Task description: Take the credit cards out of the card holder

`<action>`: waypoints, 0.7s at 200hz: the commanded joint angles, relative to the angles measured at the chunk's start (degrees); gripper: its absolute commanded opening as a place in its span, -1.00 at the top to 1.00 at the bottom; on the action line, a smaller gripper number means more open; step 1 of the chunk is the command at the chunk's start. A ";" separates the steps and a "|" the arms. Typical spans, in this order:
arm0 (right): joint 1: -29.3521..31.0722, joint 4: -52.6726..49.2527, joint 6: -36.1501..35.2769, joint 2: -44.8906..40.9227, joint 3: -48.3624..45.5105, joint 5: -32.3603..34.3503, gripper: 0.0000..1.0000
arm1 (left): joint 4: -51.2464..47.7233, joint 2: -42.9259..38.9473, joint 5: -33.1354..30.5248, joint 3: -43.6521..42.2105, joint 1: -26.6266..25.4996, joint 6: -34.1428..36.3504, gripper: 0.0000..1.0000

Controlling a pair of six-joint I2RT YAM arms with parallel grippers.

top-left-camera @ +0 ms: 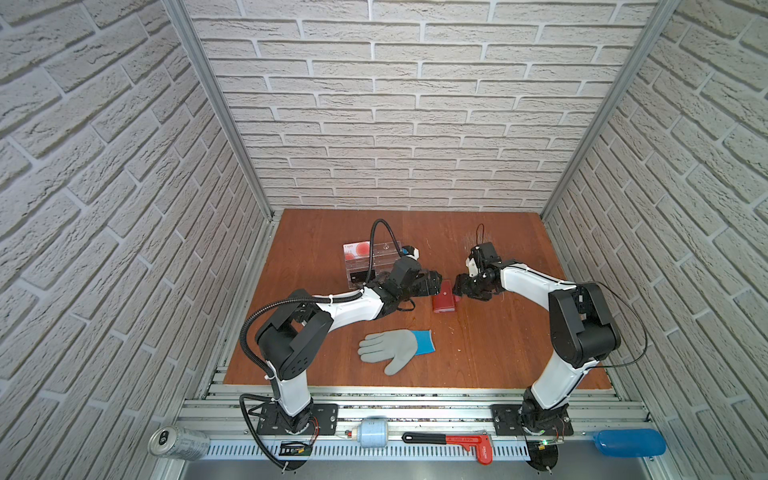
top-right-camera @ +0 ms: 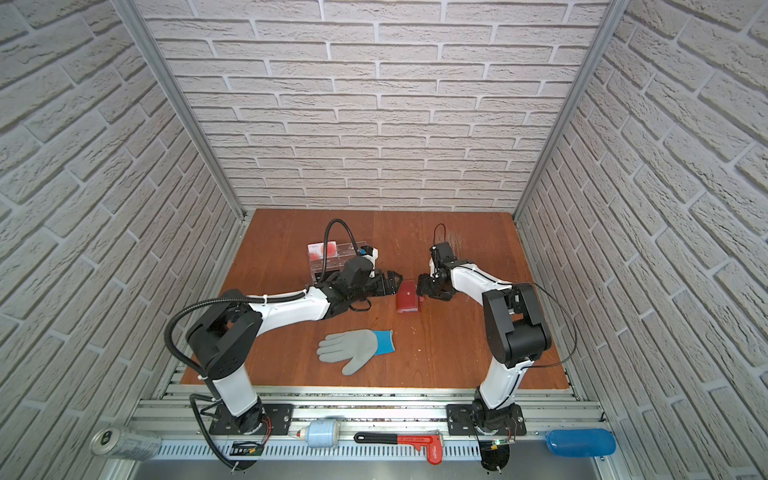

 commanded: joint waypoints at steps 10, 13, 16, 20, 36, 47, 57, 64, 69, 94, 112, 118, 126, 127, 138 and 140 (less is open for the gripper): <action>1.44 -0.68 0.91 -2.42 1.99 -0.69 -0.33 | 2.54 0.41 0.13 -0.68 0.43 -0.33 -0.96; 1.52 -0.67 0.96 -2.42 2.10 -0.65 -0.34 | 2.54 0.35 0.20 -0.72 0.51 -0.30 -0.97; 1.61 -0.64 1.05 -2.35 2.16 -0.61 -0.34 | 2.54 0.30 0.15 -0.79 0.56 -0.31 -0.96; 1.75 -0.63 1.12 -2.33 2.31 -0.69 -0.33 | 2.67 0.20 0.16 -0.89 0.63 -0.36 -0.96; 2.44 -0.56 1.49 -2.16 2.84 -0.90 -0.33 | 2.72 -0.27 0.19 -1.47 1.01 -0.59 -0.96; 2.90 -0.55 1.67 -1.90 3.40 -1.11 -0.33 | 2.85 -0.77 0.19 -1.98 1.32 -0.73 -0.96; 3.33 -0.47 2.00 -1.74 3.79 -1.31 -0.34 | 3.05 -1.30 0.20 -2.57 1.82 -1.06 -0.96; 3.63 -0.40 2.16 -1.66 3.98 -1.45 -0.34 | 3.29 -1.61 0.43 -3.08 2.18 -1.37 -0.96; 3.90 -0.38 2.27 -1.63 4.16 -1.63 -0.33 | 3.48 -1.85 0.54 -3.45 2.57 -1.63 -0.96; 5.44 -0.03 2.98 -1.32 4.73 -1.62 -0.33 | 4.29 -3.34 1.14 -5.43 4.28 -2.63 -0.96; 7.00 -0.11 3.25 -0.56 5.50 -1.17 -0.34 | 4.65 -4.41 1.69 -6.74 5.53 -3.30 -0.97; 7.44 -0.11 3.33 -0.18 5.85 -1.04 -0.33 | 4.87 -4.76 1.97 -7.16 5.95 -3.55 -0.96; 8.14 -0.02 3.47 0.40 6.21 -0.85 -0.33 | 5.21 -5.17 2.27 -7.76 6.52 -4.00 -0.96; 8.27 -0.02 3.54 0.48 6.27 -0.82 -0.33 | 5.28 -5.20 2.33 -7.84 6.60 -4.06 -0.96; 9.20 0.02 3.74 1.36 6.84 -0.42 -0.33 | 5.91 -5.58 2.90 -8.70 7.43 -4.95 -0.97; 9.44 0.05 3.77 1.53 6.91 -0.41 -0.33 | 6.07 -5.69 2.92 -8.85 7.55 -5.16 -0.96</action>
